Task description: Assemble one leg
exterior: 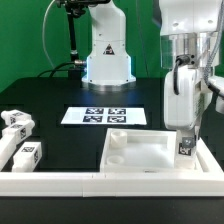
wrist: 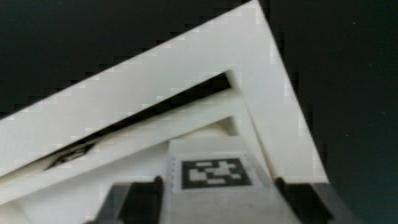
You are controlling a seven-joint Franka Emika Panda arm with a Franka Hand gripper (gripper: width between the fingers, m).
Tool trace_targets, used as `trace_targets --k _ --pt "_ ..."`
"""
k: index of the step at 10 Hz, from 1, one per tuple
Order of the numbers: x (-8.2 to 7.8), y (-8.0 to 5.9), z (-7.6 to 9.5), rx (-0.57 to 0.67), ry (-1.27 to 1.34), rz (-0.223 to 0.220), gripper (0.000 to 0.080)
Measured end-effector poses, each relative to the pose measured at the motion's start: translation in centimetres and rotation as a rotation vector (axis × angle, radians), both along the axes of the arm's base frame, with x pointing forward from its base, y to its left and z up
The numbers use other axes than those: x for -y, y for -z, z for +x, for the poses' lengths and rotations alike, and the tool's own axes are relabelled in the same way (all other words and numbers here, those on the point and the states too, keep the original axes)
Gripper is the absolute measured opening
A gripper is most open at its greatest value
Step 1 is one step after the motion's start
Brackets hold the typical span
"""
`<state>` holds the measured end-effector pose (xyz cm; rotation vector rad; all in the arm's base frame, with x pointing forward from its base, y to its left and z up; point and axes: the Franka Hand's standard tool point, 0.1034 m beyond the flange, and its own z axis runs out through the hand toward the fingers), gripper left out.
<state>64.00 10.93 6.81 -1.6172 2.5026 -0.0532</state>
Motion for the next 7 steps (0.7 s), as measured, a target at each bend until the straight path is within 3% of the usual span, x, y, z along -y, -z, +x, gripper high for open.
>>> trace_targets --k 1,2,3,5,7 --pt "0.0 0.0 0.0 0.0 -0.003 -0.001 0.0502" --pt "-0.1 -0.1 0.0 0.003 -0.011 -0.001 0.0502" --pt "-0.4 -1.2 0.2 0.018 -0.038 0.003 0.0616" --pt "-0.3 -4.3 0.6 0.057 -0.078 0.018 0.0648" --pt "-0.3 -4.4 0.7 0.059 -0.079 0.019 0.0648"
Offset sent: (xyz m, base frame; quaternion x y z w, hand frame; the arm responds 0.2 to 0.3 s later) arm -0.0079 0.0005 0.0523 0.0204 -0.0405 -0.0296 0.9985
